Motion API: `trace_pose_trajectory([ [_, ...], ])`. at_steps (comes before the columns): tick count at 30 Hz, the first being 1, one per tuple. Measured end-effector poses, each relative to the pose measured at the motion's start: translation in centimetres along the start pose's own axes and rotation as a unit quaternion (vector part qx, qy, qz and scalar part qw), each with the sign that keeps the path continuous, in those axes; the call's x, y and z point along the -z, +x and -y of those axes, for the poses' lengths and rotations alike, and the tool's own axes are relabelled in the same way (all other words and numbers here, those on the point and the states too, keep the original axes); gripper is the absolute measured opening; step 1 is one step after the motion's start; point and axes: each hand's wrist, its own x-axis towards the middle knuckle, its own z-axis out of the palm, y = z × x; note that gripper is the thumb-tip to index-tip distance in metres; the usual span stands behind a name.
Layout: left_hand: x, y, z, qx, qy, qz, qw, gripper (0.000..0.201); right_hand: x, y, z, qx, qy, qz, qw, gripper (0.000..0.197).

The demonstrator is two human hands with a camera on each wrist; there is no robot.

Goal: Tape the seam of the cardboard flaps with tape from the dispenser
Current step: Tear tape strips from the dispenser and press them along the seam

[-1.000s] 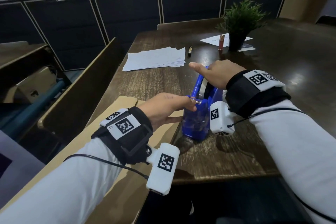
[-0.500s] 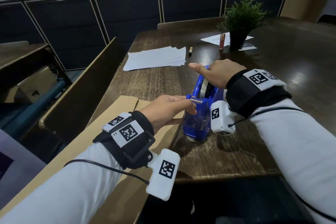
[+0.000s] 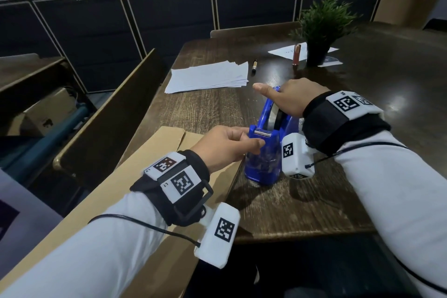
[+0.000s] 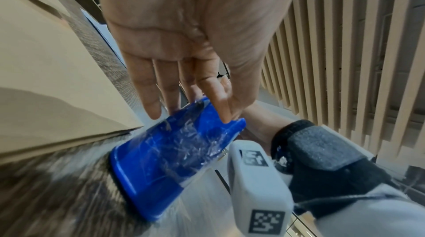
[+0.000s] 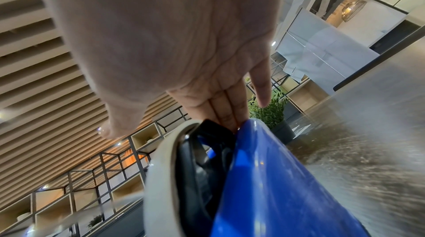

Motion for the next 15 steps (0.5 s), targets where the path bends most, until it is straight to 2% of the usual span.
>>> trace_pose_trajectory([
  [5,0.6,0.3,-0.1,0.001,0.019,0.021,1.000,0.051,0.1,-0.2,0.1,-0.002,-0.002,0.003,1.000,0.089],
  [10,1.0,0.5,-0.3,-0.007,0.052,0.043,0.998,0.046,0.4,-0.4,0.3,-0.009,0.008,0.012,1.000,0.087],
  [15,1.5,0.2,-0.2,-0.013,0.128,0.045,0.991,0.027,0.5,-0.8,0.6,-0.018,0.011,0.019,1.000,0.089],
])
